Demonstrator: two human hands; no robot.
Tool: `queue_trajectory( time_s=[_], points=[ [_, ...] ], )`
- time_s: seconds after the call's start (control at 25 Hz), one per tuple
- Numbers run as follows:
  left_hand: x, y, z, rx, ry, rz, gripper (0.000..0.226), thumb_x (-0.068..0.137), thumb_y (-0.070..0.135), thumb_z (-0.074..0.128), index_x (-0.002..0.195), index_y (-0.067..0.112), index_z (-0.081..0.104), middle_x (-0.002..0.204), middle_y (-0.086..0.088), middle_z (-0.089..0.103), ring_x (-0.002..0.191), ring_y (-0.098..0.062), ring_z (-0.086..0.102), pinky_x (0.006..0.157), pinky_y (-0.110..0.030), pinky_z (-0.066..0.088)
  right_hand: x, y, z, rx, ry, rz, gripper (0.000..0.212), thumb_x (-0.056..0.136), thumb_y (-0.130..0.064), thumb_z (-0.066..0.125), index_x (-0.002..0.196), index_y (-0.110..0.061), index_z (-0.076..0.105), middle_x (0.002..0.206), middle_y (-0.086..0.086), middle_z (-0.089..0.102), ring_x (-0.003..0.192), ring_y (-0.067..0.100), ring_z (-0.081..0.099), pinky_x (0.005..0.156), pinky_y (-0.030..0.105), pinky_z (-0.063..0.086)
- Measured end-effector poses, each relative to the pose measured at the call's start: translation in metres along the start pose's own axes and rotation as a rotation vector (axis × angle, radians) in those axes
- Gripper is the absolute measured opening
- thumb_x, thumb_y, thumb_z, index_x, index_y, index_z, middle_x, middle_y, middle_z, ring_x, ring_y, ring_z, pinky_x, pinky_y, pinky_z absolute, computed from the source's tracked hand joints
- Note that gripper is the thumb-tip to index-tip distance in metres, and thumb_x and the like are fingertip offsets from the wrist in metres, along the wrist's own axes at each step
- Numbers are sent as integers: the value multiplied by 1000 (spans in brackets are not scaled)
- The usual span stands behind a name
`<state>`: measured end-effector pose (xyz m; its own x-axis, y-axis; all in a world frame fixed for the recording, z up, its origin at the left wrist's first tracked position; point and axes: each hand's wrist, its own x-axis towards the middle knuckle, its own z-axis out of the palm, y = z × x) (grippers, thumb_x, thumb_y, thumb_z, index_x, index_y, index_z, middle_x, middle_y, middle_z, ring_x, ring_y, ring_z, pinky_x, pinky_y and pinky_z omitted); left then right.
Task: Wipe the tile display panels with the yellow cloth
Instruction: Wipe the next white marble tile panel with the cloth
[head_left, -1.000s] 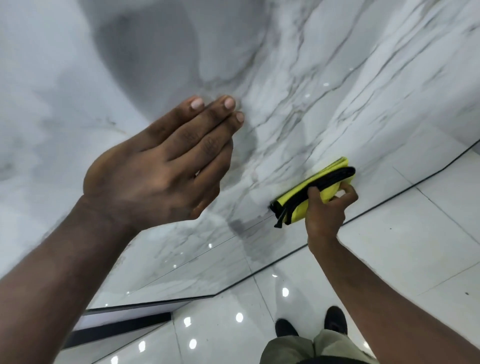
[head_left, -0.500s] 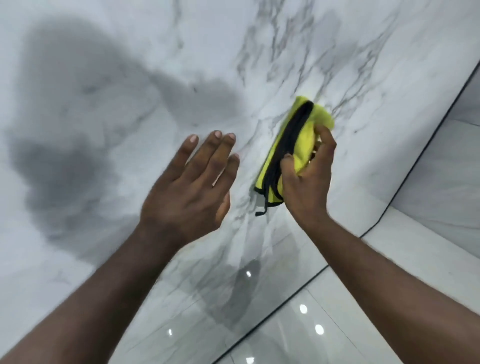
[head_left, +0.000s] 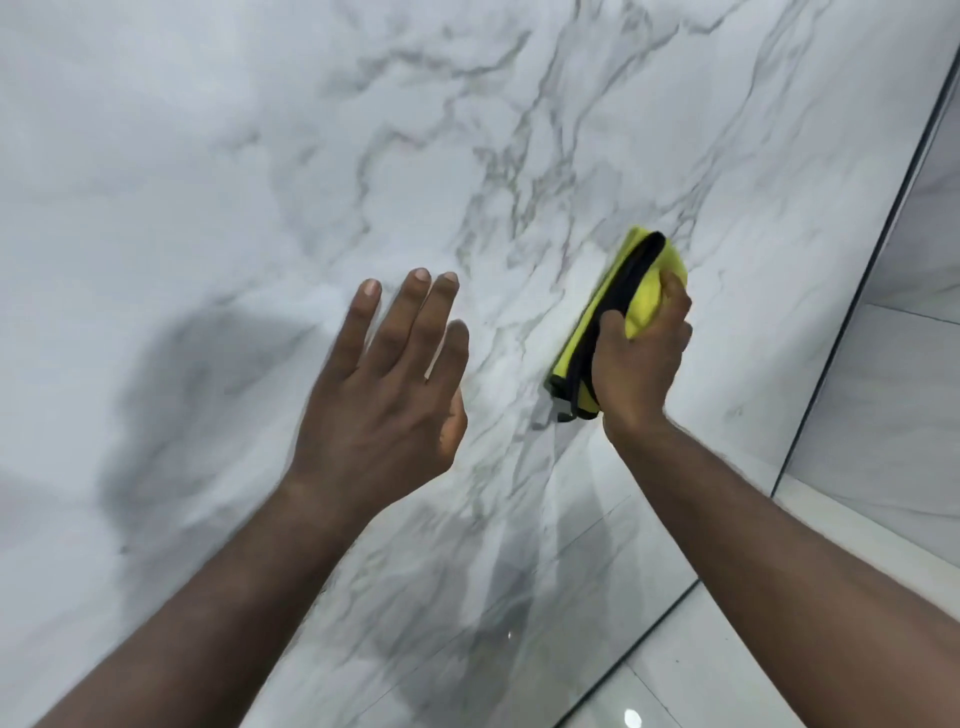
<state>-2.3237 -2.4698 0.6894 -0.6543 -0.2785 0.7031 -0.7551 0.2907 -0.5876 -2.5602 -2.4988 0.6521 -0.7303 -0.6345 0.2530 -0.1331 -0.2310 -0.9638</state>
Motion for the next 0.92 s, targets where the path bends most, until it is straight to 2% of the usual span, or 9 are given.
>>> queue_trajectory(
  time_s=[0.16,0.2,0.32,0.4,0.48,0.56,0.64,0.8,0.92],
  points=[
    [16,11,10,11,8,35,46,100,25,56,139,3,65,170,-20,40,159,-38,37,132,-60,23,-9,4,-14,-128,-211,-407,73,92,-12,64,157,-36,38,129,-9,43,116,3,49,91,10,41],
    [21,14,12,15,5,37,46,99,25,56,140,4,64,171,-20,39,159,-38,37,132,-59,23,-1,5,-17,-121,-204,-394,72,92,-13,65,155,-37,40,129,-8,44,112,-1,49,86,7,39],
    [32,27,22,7,8,25,48,100,26,58,142,4,64,173,-19,36,160,-36,35,132,-59,24,35,17,-19,23,-21,80,67,99,-19,59,159,-35,33,134,-2,42,122,15,51,90,22,37],
    [37,35,29,10,20,35,48,99,25,60,142,4,65,172,-18,37,160,-36,36,131,-60,27,29,20,-26,-6,-74,-46,68,101,-21,60,160,-36,31,133,-4,42,122,13,51,90,19,39],
    [47,47,40,10,33,62,51,97,24,61,144,4,65,172,-18,37,160,-35,36,130,-59,29,26,38,-28,-50,-141,-210,69,98,-19,64,156,-41,36,130,-9,45,113,-5,49,87,5,38],
    [52,62,50,33,27,119,58,96,24,61,150,2,60,174,-16,34,161,-34,34,130,-56,32,37,61,-31,3,-63,-62,69,97,-18,62,157,-39,35,133,-9,44,120,-5,48,94,11,41],
    [50,72,58,93,7,232,66,97,27,61,157,1,53,174,-13,35,160,-31,36,130,-51,34,45,88,-31,37,5,229,70,99,-18,58,162,-30,30,136,-6,41,132,13,48,99,26,40],
    [45,72,62,100,-64,419,72,100,33,62,162,-1,45,173,-13,37,158,-30,39,130,-48,32,14,146,-39,-27,-73,88,71,97,-14,64,160,-24,33,153,-12,42,145,8,40,114,18,35],
    [44,71,64,143,-202,578,78,103,36,63,165,-3,37,175,-17,31,161,-32,34,133,-47,26,3,209,-45,-35,-33,484,74,92,-25,61,158,-31,30,152,4,48,139,27,51,116,46,46]
  ],
)
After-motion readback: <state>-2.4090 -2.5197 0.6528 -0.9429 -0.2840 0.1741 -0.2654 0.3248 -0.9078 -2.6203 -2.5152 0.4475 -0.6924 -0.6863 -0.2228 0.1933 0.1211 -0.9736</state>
